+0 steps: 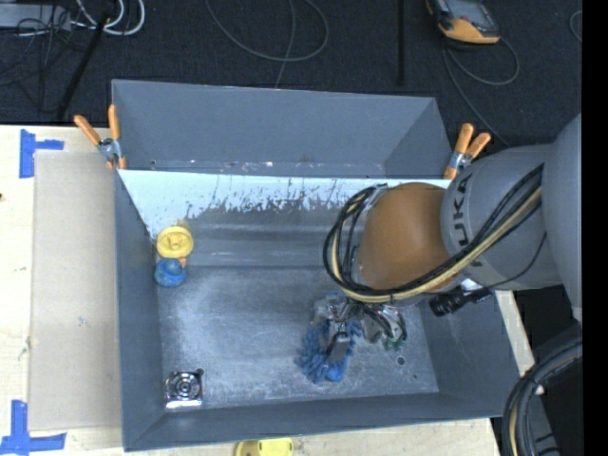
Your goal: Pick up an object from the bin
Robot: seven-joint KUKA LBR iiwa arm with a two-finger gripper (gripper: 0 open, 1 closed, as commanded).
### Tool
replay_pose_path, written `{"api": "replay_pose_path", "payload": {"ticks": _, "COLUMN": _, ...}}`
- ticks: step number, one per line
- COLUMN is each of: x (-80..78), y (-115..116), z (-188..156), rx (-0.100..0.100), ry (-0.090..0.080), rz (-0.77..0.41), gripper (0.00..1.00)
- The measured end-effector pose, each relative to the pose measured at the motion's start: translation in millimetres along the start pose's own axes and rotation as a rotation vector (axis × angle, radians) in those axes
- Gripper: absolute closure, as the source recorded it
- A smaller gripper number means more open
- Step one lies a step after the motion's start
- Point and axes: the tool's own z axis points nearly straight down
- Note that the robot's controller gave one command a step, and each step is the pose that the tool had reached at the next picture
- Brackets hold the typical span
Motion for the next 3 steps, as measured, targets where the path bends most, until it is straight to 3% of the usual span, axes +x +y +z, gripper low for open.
{"api": "replay_pose_path", "payload": {"ticks": 1, "x": -22.6, "y": -4, "z": -110, "rx": 0.003, "ry": 0.001, "rz": -0.007, "gripper": 1.00}}
{"api": "replay_pose_path", "payload": {"ticks": 2, "x": -22.6, "y": -4, "z": -110, "rx": 0.003, "ry": 0.001, "rz": -0.006, "gripper": 1.00}}
{"api": "replay_pose_path", "payload": {"ticks": 3, "x": 4.7, "y": -5, "z": -227, "rx": 0.004, "ry": 0.000, "rz": 0.009, "gripper": 1.00}}
